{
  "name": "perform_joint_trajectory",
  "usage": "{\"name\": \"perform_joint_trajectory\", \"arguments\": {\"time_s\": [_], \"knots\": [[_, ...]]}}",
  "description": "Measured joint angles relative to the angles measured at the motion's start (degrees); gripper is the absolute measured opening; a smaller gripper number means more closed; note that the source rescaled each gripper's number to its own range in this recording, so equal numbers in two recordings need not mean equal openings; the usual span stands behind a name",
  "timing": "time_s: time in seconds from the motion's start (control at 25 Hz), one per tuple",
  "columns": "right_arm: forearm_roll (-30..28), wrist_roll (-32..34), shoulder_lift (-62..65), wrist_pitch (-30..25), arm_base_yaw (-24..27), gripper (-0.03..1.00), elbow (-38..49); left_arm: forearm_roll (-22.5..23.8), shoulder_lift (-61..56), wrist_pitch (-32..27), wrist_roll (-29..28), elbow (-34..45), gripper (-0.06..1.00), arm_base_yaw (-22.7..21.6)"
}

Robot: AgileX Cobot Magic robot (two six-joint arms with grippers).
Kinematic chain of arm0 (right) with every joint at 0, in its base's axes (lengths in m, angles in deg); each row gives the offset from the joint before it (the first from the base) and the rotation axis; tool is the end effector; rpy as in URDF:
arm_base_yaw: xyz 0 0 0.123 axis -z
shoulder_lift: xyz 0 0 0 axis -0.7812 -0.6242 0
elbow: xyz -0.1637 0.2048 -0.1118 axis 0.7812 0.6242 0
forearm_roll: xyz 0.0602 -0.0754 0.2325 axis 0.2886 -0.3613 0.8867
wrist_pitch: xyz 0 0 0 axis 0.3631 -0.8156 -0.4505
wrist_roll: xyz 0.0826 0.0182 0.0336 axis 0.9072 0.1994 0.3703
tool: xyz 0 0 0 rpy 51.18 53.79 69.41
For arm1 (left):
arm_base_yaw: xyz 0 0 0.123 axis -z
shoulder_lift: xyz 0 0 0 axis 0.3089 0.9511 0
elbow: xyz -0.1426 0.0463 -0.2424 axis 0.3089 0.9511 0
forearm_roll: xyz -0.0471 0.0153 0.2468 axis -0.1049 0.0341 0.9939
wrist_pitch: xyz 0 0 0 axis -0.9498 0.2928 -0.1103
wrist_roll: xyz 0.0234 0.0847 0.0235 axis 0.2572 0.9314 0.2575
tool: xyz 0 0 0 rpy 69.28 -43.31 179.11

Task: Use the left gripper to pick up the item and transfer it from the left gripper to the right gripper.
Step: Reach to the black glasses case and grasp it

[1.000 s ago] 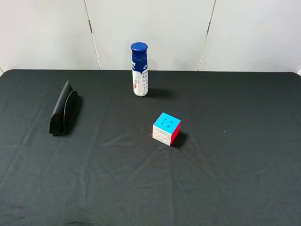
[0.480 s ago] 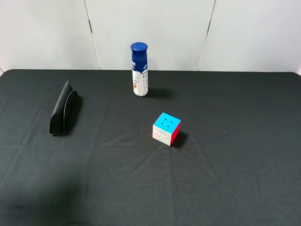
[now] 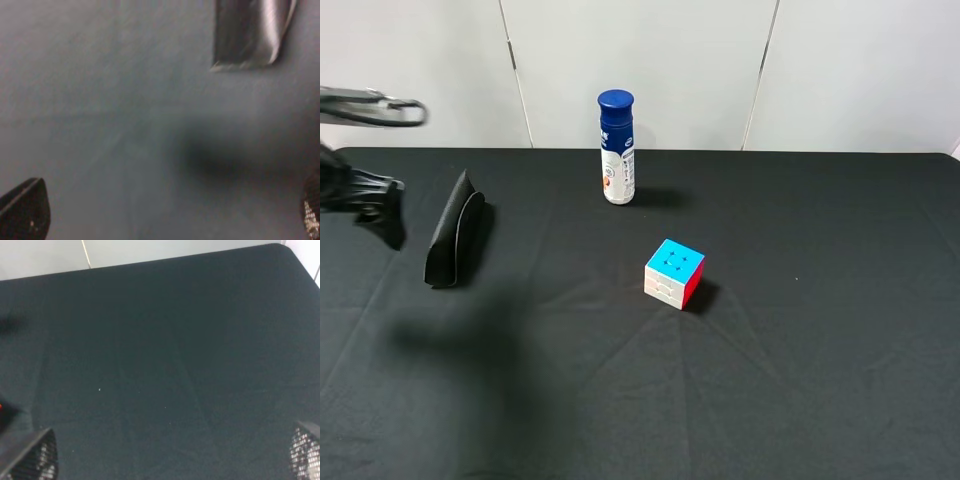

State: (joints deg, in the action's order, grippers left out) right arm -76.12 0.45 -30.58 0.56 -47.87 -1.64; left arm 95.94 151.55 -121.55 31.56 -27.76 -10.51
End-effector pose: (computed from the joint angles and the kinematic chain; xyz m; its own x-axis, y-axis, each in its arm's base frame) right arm -0.0030 0.0012 0.2788 -0.4158 0.0533 -0.9079 0.0612 0.9977 0.0306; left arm 0.2727 -0.0279 0.2244 -0.9558 0.0907 -0.2797 0.0730 0.9947 0.0730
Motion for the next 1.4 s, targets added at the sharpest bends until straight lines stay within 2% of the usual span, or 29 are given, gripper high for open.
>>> {"name": "perform_joint_trajectory", "arguments": {"time_s": [0.28, 0.68, 0.96, 1.4], "knots": [[0.0, 0.0, 0.0, -0.1, 0.0, 1.00, 0.0, -0.1, 10.6, 3.8, -3.5, -4.0, 1.00, 2.6], [0.0, 0.0, 0.0, -0.1, 0.0, 1.00, 0.0, 0.0, 22.9, 5.9, -5.3, -9.4, 1.00, 5.8], [0.0, 0.0, 0.0, -0.1, 0.0, 1.00, 0.0, 0.0, 27.0, 10.1, -7.2, -9.8, 1.00, 6.1], [0.0, 0.0, 0.0, 0.0, 0.0, 1.00, 0.0, 0.7, 28.5, 11.7, -7.8, -10.1, 1.00, 6.1]]}}
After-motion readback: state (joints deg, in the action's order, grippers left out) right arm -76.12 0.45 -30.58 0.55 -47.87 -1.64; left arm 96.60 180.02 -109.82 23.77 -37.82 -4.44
